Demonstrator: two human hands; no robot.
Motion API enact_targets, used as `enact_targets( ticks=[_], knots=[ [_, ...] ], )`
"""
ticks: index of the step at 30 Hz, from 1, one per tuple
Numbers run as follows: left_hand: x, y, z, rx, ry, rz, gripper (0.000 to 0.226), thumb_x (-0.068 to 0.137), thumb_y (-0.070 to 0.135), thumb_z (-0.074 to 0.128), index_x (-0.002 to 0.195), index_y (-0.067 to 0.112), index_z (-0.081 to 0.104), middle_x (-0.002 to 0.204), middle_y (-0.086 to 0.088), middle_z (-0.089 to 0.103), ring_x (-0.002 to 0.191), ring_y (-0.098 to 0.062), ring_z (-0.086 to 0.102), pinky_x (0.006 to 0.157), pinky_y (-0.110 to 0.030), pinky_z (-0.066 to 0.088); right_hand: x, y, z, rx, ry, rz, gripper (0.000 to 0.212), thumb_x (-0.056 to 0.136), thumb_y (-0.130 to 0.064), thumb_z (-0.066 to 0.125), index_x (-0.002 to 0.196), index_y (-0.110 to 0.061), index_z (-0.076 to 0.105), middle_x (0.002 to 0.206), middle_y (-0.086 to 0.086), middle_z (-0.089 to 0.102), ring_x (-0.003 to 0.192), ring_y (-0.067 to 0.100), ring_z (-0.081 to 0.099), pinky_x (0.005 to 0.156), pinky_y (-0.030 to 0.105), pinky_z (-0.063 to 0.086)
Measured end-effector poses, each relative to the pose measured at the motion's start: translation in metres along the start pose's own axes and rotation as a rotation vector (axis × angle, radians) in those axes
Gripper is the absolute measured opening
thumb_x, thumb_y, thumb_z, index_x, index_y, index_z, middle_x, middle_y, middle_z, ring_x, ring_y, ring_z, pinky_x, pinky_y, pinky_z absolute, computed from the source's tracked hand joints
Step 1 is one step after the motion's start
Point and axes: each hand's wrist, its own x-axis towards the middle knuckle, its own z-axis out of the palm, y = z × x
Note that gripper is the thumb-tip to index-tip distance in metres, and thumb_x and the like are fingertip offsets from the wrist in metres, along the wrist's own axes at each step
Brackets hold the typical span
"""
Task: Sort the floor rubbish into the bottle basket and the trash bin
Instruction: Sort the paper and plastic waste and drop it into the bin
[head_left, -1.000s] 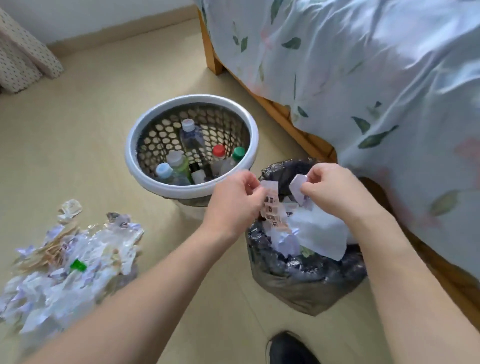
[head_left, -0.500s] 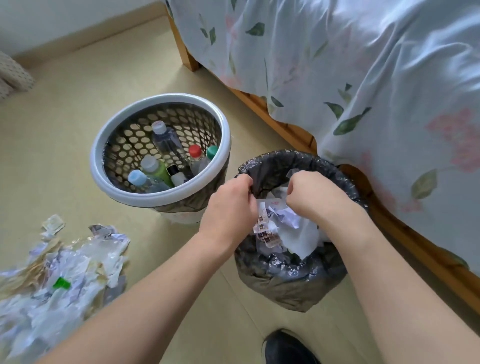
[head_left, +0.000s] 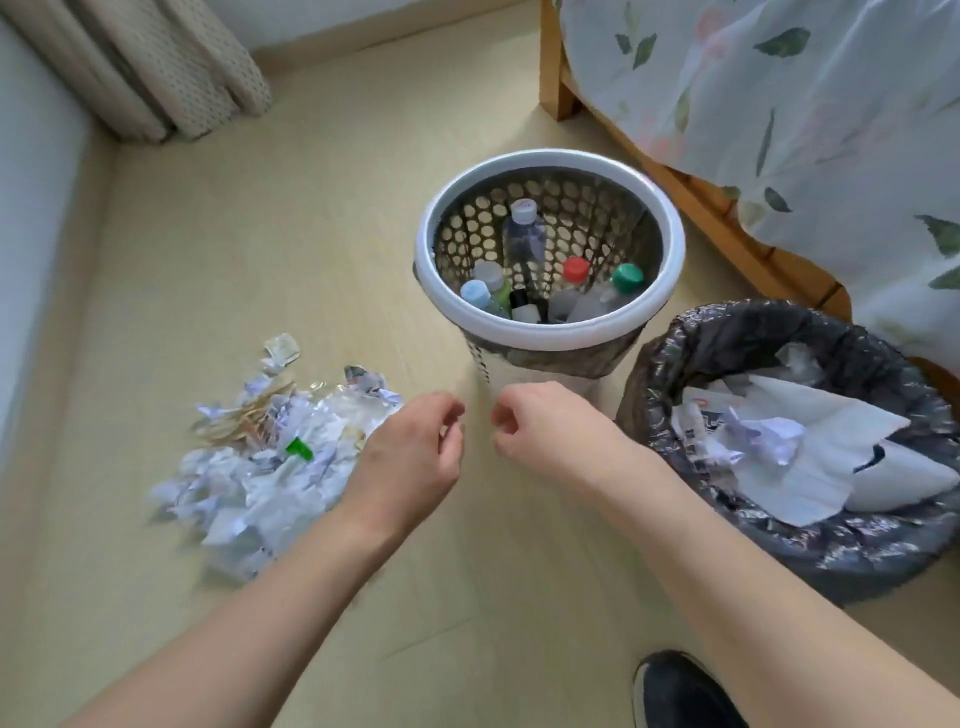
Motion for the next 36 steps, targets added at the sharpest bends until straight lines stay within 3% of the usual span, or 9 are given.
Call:
enact_targets(
  ticks=[4, 11, 17, 22, 26, 29, 31, 34, 36],
  knots=[
    [-0.042, -0.077, -0.022, 0.002, 0.003, -0.165, 0.010, 0.094, 0.021, 0.056, 0.102, 0.022, 0.062, 0.091, 0.009, 0.063, 0.078, -0.014, 0.059, 0.073, -0.036, 0.050, 0.020, -0.044, 0.049, -0.023, -0.111, -0.090, 0.024, 0.086, -0.019, 0.050, 0.107, -0.018, 0.062, 0.109, 0.002, 0.064, 0.103, 0.023, 0.058, 0.081, 0.031, 0.048],
    [-0.116, -0.215, -0.040, -0.048, 0.013, -0.620, 0.010, 0.092, 0.019, 0.055, 0.096, 0.025, 0.062, 0.094, 0.007, 0.064, 0.077, -0.013, 0.060, 0.067, -0.029, 0.045, 0.061, -0.115, 0.134, 0.019, -0.231, -0.200, 0.027, 0.090, -0.018, 0.049, 0.115, -0.018, 0.060, 0.109, -0.001, 0.061, 0.101, 0.019, 0.057, 0.080, 0.029, 0.046],
    [-0.149, -0.274, -0.020, -0.225, 0.039, -0.872, 0.005, 0.087, 0.019, 0.060, 0.084, 0.023, 0.062, 0.084, 0.006, 0.067, 0.079, -0.020, 0.062, 0.067, -0.029, 0.045, 0.079, -0.145, 0.212, -0.070, -0.338, -0.198, 0.038, 0.089, -0.028, 0.055, 0.126, -0.016, 0.052, 0.119, 0.004, 0.058, 0.106, 0.023, 0.055, 0.085, 0.033, 0.047],
    [-0.134, -0.305, -0.008, -0.429, 0.203, -1.098, 0.040, 0.084, 0.023, 0.062, 0.123, 0.022, 0.054, 0.119, 0.002, 0.053, 0.104, -0.022, 0.056, 0.083, -0.032, 0.043, 0.074, -0.151, 0.252, -0.326, -0.329, -0.296, 0.039, 0.086, -0.026, 0.058, 0.122, -0.012, 0.050, 0.120, 0.007, 0.053, 0.114, 0.029, 0.048, 0.088, 0.037, 0.045],
    [-0.121, -0.315, -0.007, -0.534, 0.228, -1.144, 0.047, 0.079, 0.028, 0.064, 0.125, 0.022, 0.054, 0.120, 0.001, 0.057, 0.105, -0.023, 0.057, 0.089, -0.037, 0.048, 0.078, -0.151, 0.258, -0.406, -0.197, -0.396, 0.018, 0.088, -0.012, 0.050, 0.104, -0.014, 0.058, 0.108, 0.006, 0.061, 0.102, 0.031, 0.056, 0.069, 0.034, 0.038],
    [-0.118, -0.311, -0.006, -0.515, 0.237, -1.100, 0.007, 0.081, 0.023, 0.060, 0.082, 0.018, 0.055, 0.079, 0.000, 0.058, 0.072, -0.025, 0.051, 0.063, -0.032, 0.038, 0.079, -0.154, 0.254, -0.387, -0.188, -0.416, 0.016, 0.087, -0.012, 0.050, 0.095, -0.014, 0.064, 0.099, 0.006, 0.063, 0.092, 0.031, 0.059, 0.061, 0.031, 0.036],
    [-0.121, -0.308, -0.008, -0.391, 0.248, -1.071, 0.017, 0.083, 0.023, 0.057, 0.071, 0.016, 0.048, 0.065, 0.002, 0.052, 0.067, -0.028, 0.048, 0.064, -0.034, 0.036, 0.078, -0.154, 0.250, -0.391, -0.171, -0.456, 0.010, 0.085, -0.012, 0.053, 0.085, -0.014, 0.063, 0.089, 0.005, 0.062, 0.085, 0.030, 0.060, 0.057, 0.031, 0.032],
    [-0.135, -0.297, -0.023, -0.103, 0.277, -0.971, 0.018, 0.089, 0.028, 0.052, 0.077, 0.017, 0.060, 0.071, 0.002, 0.062, 0.077, -0.030, 0.057, 0.076, -0.037, 0.042, 0.072, -0.151, 0.240, -0.420, -0.095, -0.517, 0.026, 0.066, -0.008, 0.071, 0.058, -0.018, 0.049, 0.058, -0.001, 0.048, 0.055, 0.025, 0.052, 0.043, 0.026, 0.015],
    [-0.145, -0.290, -0.032, 0.077, 0.349, -0.817, 0.022, 0.093, 0.029, 0.053, 0.084, 0.021, 0.072, 0.087, -0.001, 0.070, 0.086, -0.031, 0.060, 0.083, -0.039, 0.042, 0.068, -0.151, 0.231, -0.447, -0.028, -0.531, 0.034, 0.050, -0.007, 0.080, 0.050, -0.019, 0.048, 0.049, -0.004, 0.045, 0.043, 0.021, 0.046, 0.039, 0.021, 0.017]
  ],
)
